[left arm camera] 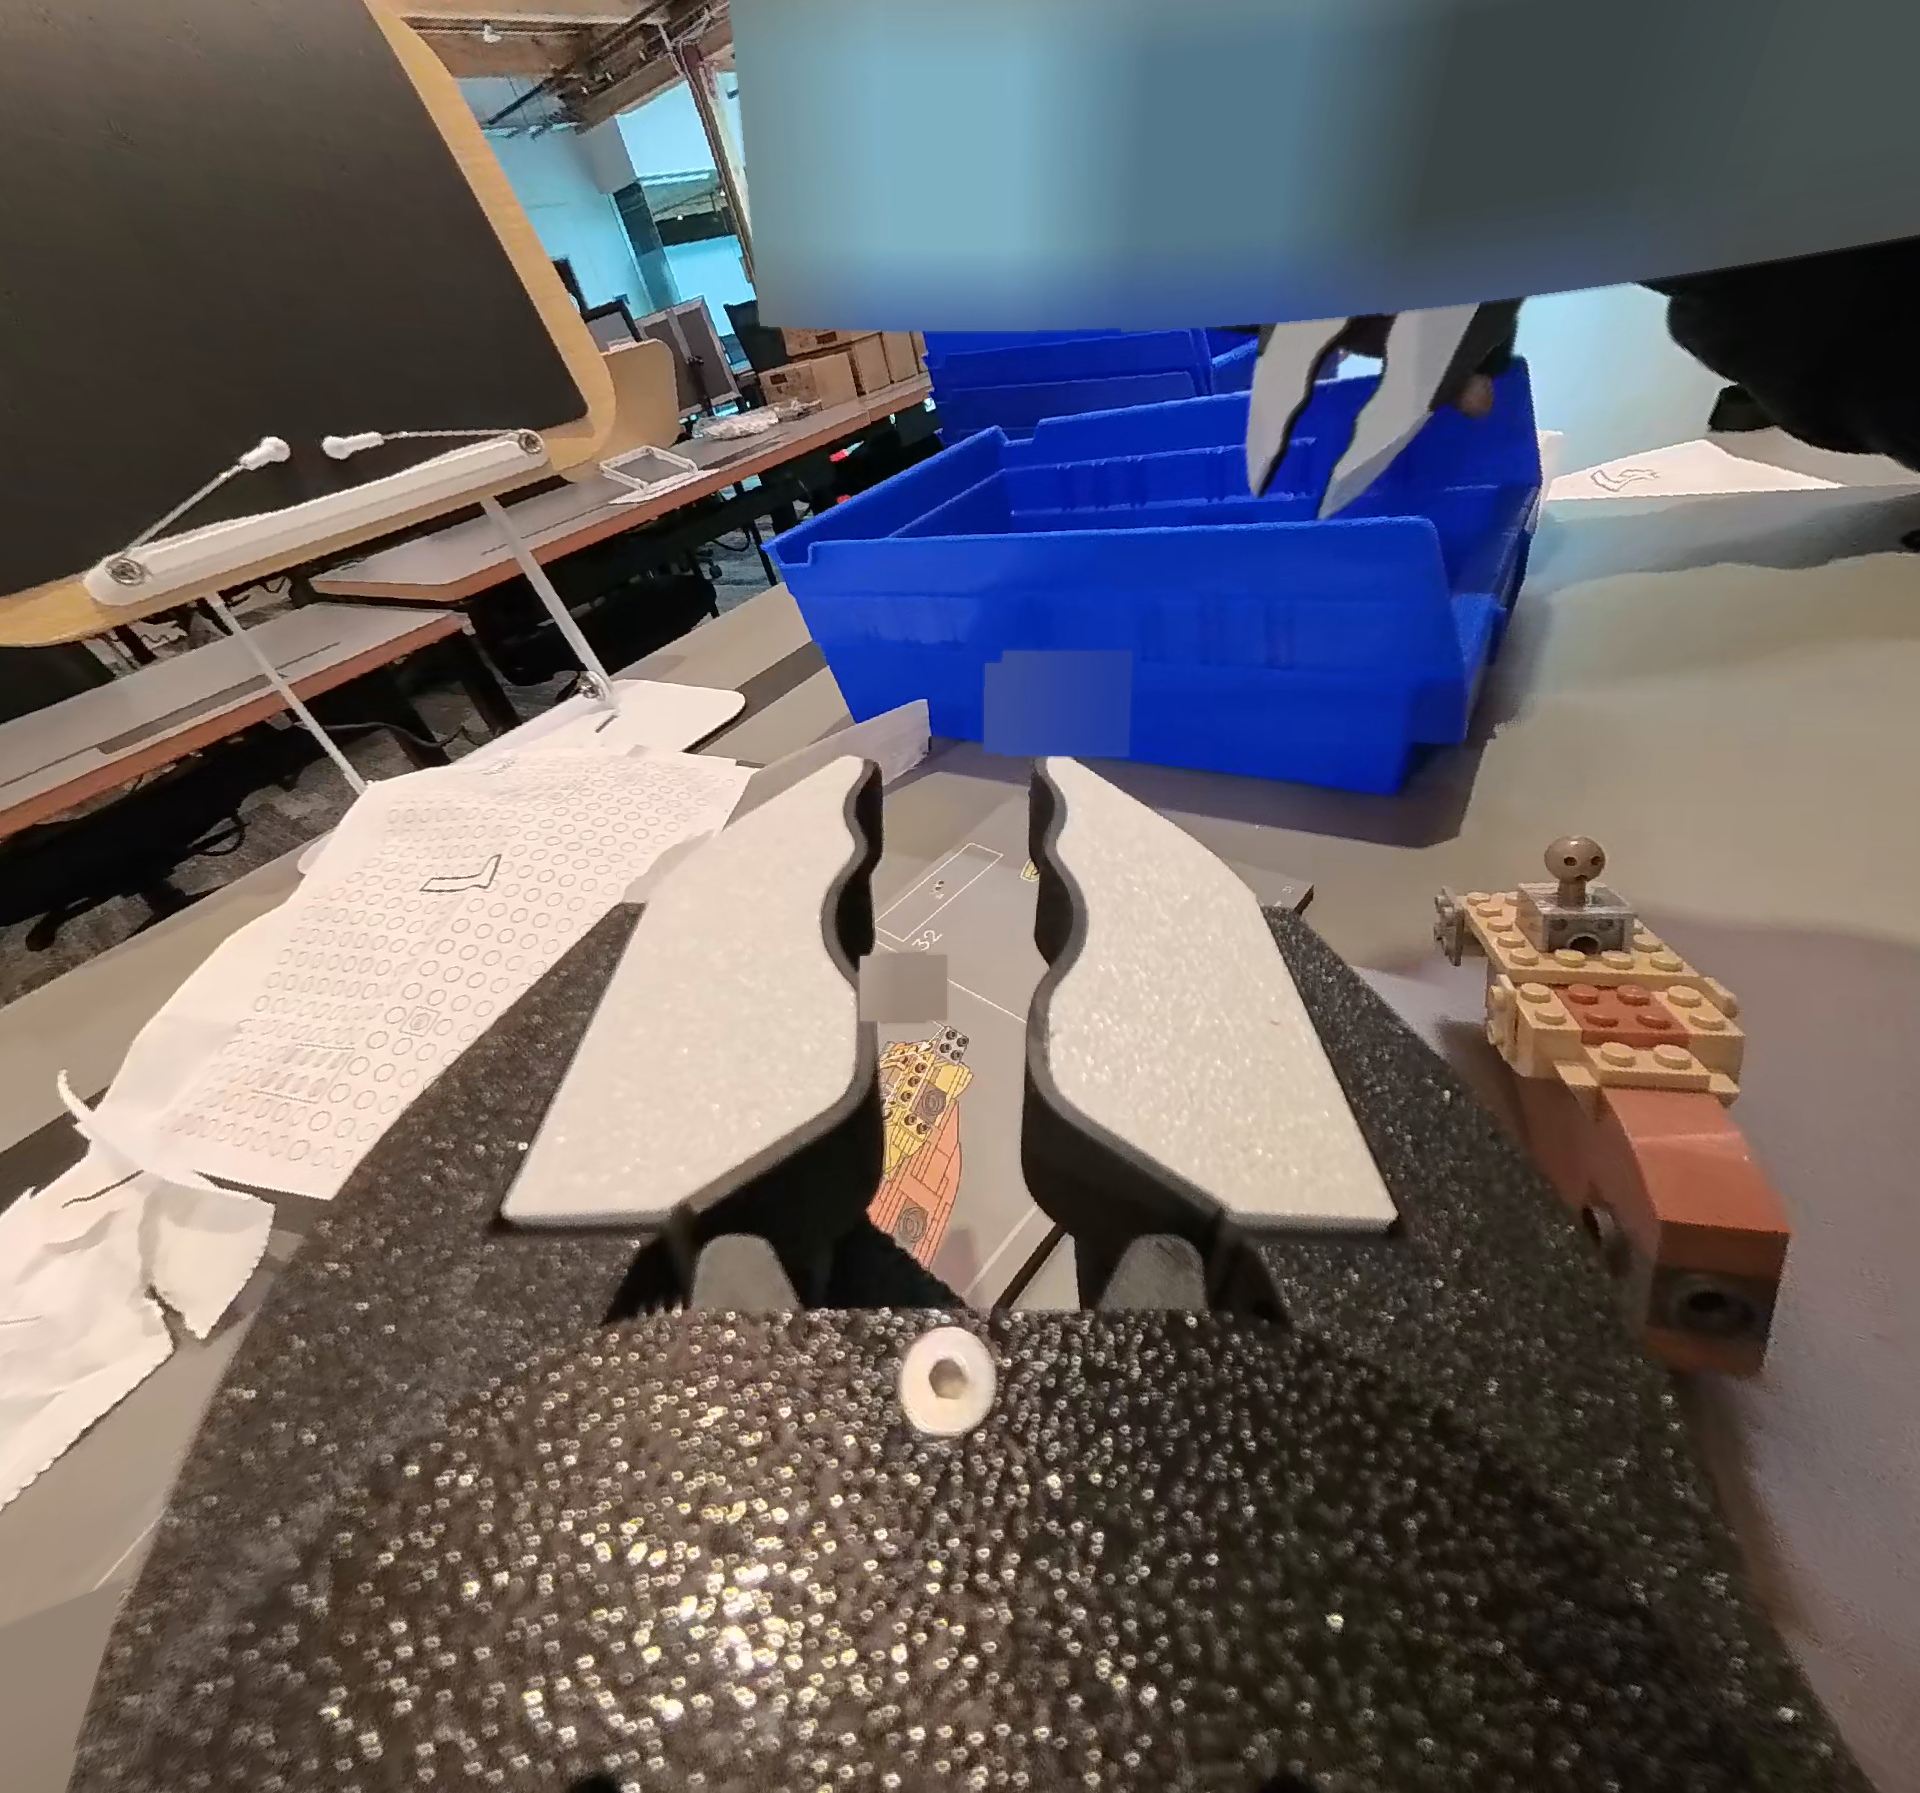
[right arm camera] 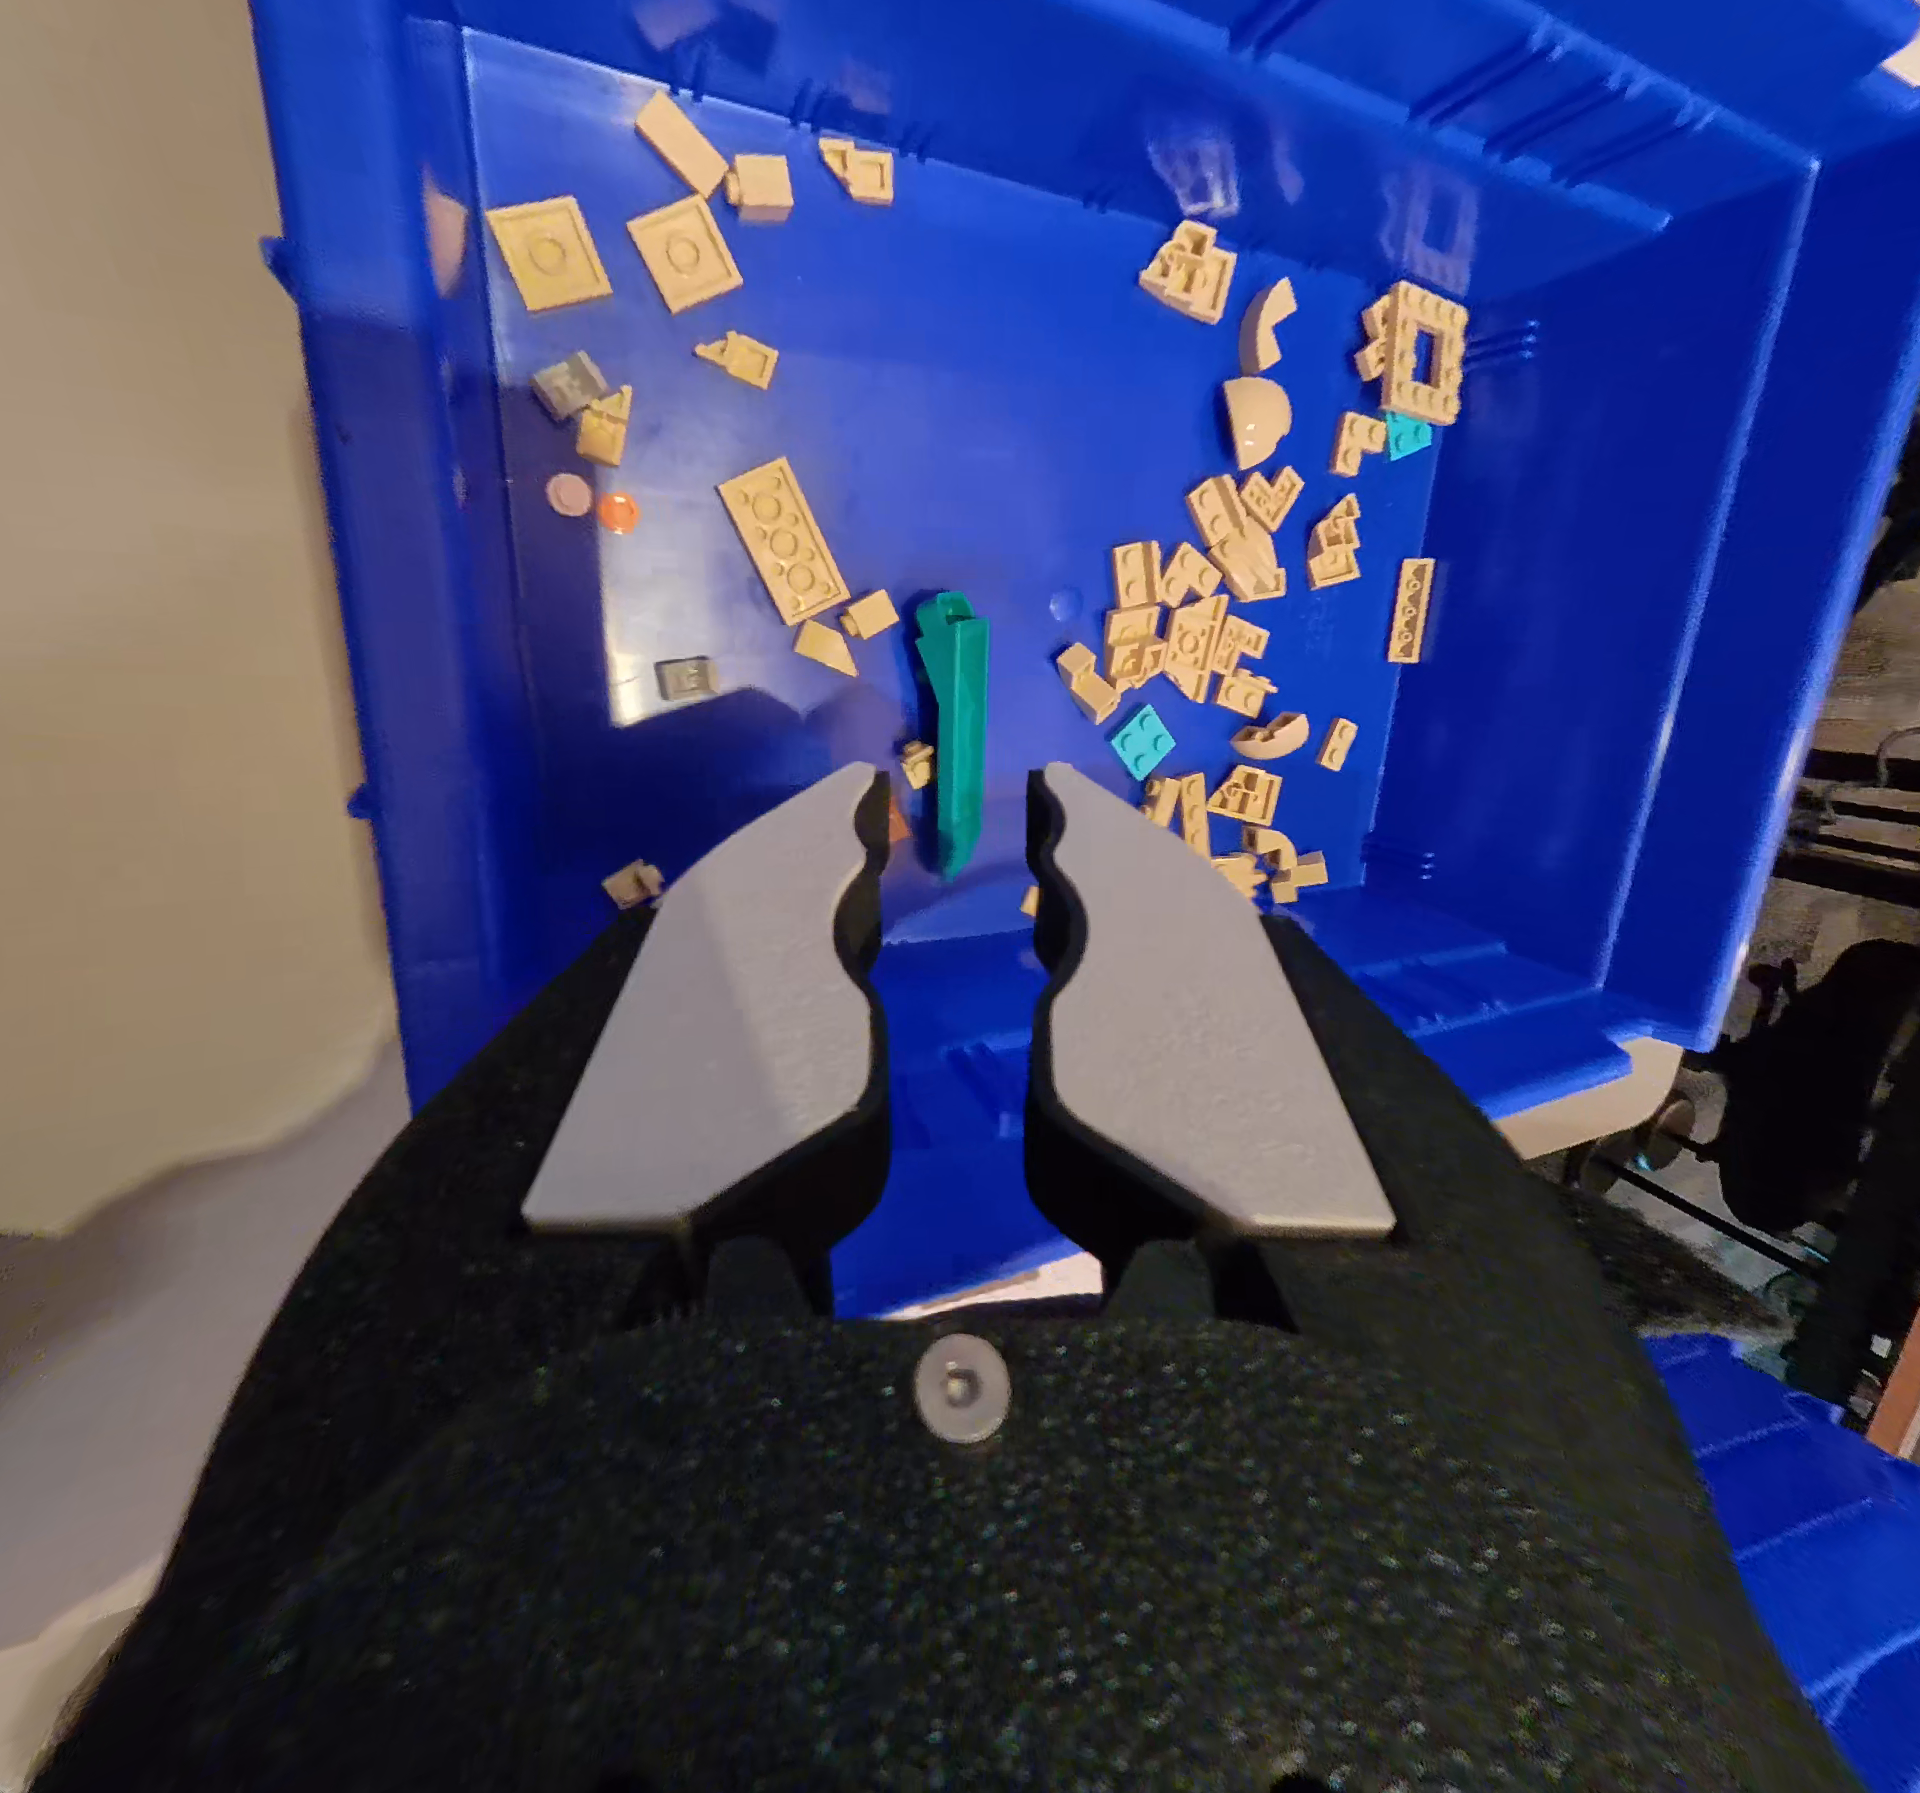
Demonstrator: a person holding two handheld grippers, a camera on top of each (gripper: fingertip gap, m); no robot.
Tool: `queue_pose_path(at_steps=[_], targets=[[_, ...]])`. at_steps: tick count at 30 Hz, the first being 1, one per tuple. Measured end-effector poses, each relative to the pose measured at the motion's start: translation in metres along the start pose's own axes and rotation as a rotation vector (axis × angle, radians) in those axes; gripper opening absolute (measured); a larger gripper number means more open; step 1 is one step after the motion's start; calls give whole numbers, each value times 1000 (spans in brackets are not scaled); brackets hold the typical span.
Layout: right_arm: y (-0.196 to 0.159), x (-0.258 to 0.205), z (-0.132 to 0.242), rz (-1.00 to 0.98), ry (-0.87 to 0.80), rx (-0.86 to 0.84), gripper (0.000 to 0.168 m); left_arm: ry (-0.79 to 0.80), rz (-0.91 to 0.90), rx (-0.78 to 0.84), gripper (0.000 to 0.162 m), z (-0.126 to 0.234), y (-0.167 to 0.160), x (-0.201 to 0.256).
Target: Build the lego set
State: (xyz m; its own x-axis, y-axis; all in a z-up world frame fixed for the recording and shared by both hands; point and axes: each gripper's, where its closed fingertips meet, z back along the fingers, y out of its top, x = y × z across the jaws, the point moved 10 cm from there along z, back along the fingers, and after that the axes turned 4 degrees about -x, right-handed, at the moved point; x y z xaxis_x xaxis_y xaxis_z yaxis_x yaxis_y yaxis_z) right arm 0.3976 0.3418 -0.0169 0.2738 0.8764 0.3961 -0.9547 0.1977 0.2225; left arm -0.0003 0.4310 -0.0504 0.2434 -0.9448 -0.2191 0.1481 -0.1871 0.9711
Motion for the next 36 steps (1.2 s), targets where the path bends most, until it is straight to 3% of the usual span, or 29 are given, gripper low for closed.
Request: queue_pose_path(at_steps=[16, 36], targets=[[-8, 39, -5, -21, -41, 36, 25, 2, -1, -11, 26, 1, 1, 2], [-1, 82, -37, -46, -63, -96, 25, 16, 2, 3, 26, 8, 4, 3]])
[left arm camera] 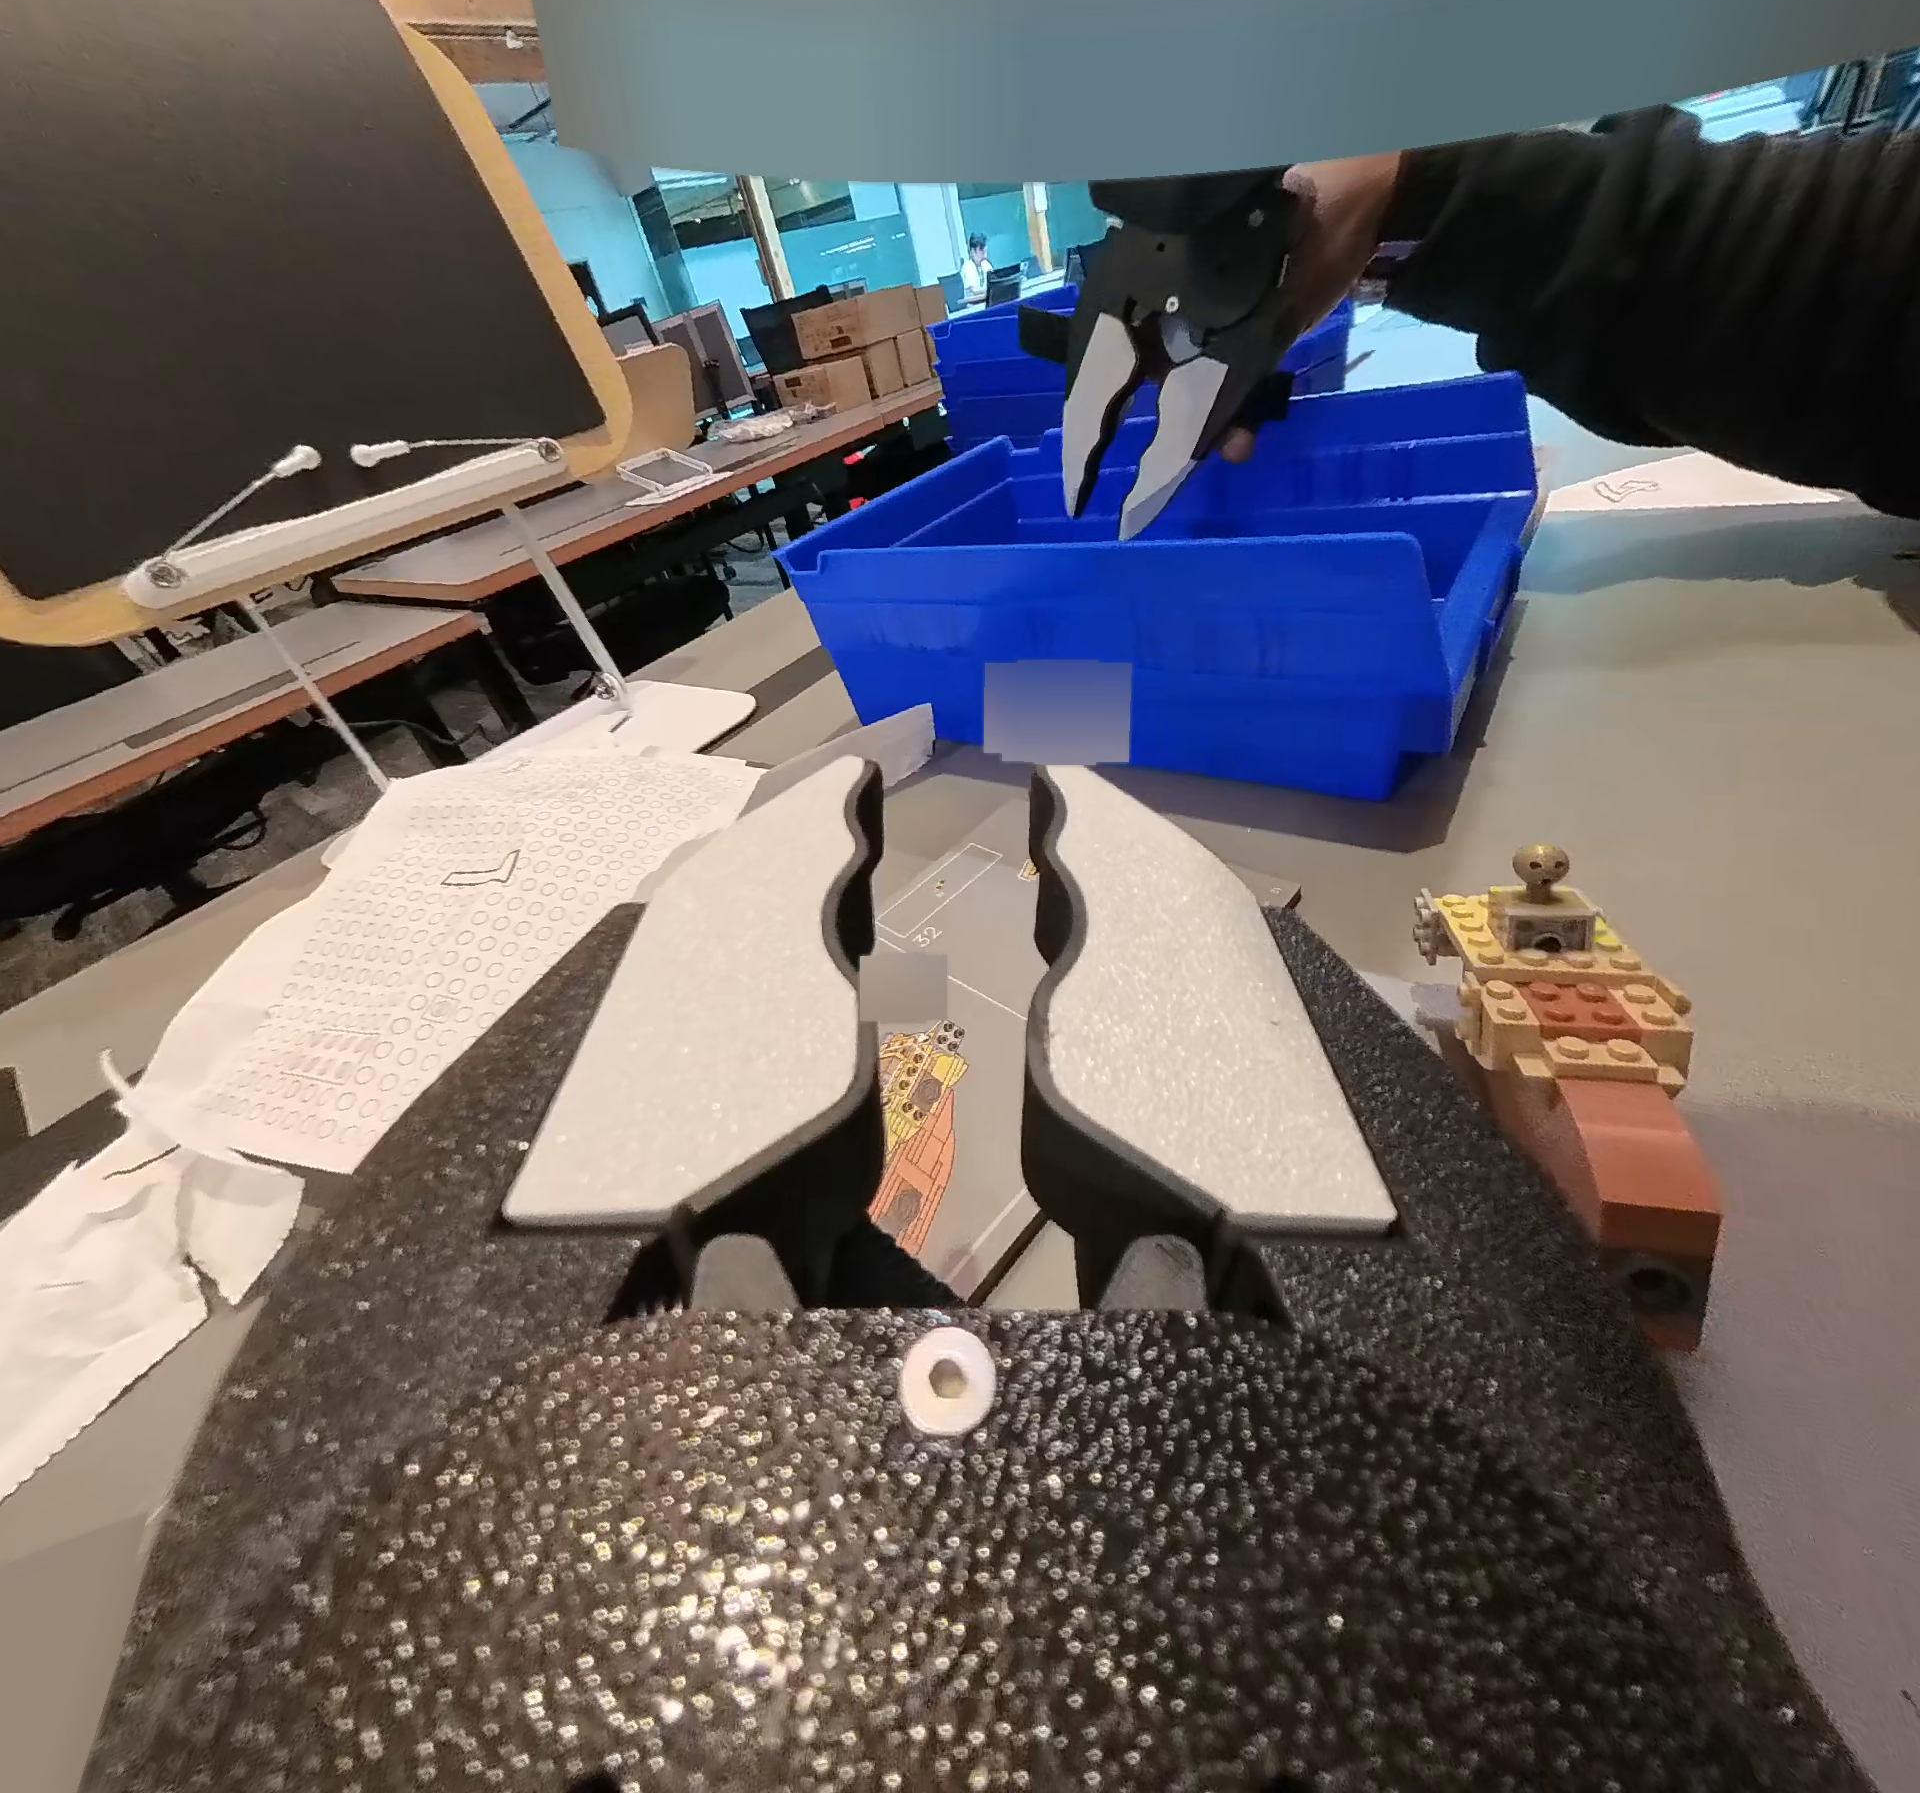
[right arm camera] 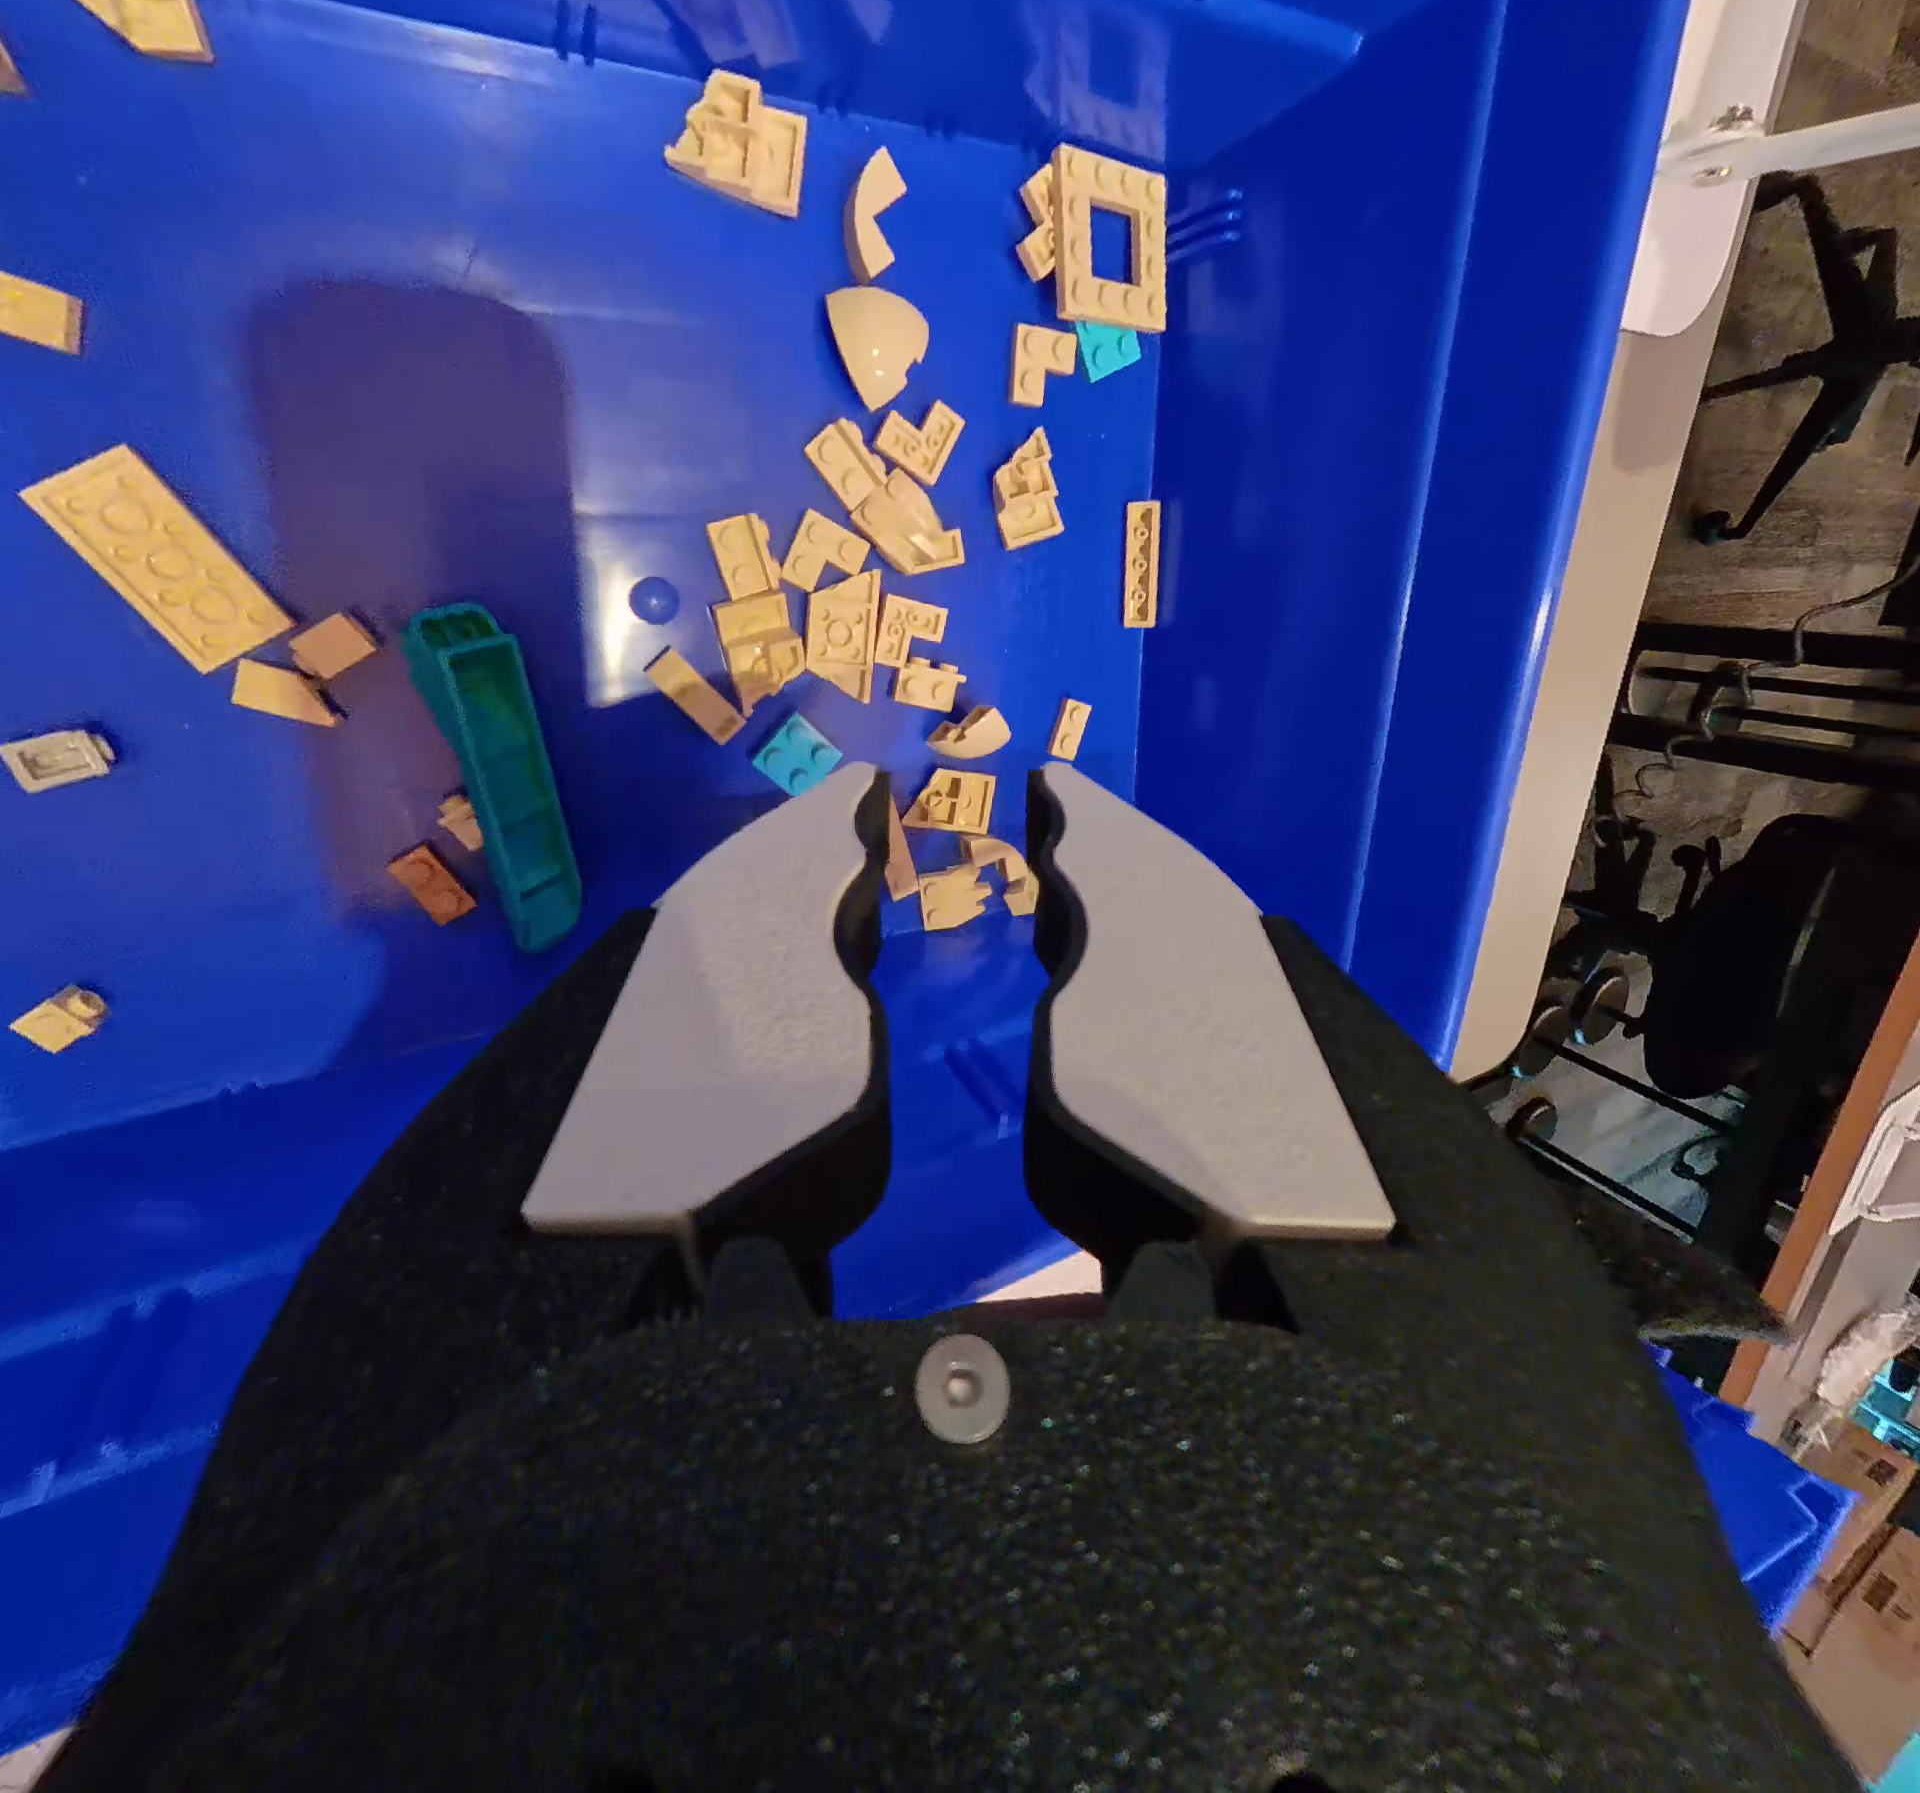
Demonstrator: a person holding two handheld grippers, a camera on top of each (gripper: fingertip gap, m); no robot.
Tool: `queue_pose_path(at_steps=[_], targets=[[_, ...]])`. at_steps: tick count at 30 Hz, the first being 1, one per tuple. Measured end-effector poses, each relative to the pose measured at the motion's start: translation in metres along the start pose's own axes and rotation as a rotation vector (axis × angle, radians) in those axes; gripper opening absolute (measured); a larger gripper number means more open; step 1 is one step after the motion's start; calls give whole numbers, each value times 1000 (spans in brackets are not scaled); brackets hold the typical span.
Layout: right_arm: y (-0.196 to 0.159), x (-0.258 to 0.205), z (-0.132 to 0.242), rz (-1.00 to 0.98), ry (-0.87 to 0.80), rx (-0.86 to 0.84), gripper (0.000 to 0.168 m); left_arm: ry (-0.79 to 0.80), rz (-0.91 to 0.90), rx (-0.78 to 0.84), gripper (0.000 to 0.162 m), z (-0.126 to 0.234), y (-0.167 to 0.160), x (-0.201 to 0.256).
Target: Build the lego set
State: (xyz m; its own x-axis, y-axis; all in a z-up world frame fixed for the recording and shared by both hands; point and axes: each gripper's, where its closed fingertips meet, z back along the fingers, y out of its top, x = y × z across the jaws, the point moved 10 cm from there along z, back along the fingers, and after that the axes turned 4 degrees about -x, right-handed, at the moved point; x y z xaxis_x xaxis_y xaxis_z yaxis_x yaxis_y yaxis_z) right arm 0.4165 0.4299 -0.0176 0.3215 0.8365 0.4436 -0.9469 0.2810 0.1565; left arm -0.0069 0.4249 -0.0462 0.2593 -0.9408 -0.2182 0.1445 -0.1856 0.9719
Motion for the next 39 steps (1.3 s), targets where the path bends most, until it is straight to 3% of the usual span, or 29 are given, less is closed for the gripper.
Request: queue_pose_path(at_steps=[9, 39], targets=[[3, 4, -6, -37, 18, -33, 25, 22, 65, 62, 25, 14, -4, -5], [7, 4, -11, -62, 41, -44, 25, -8, 62, 25, 25, 17, -8, -5]])
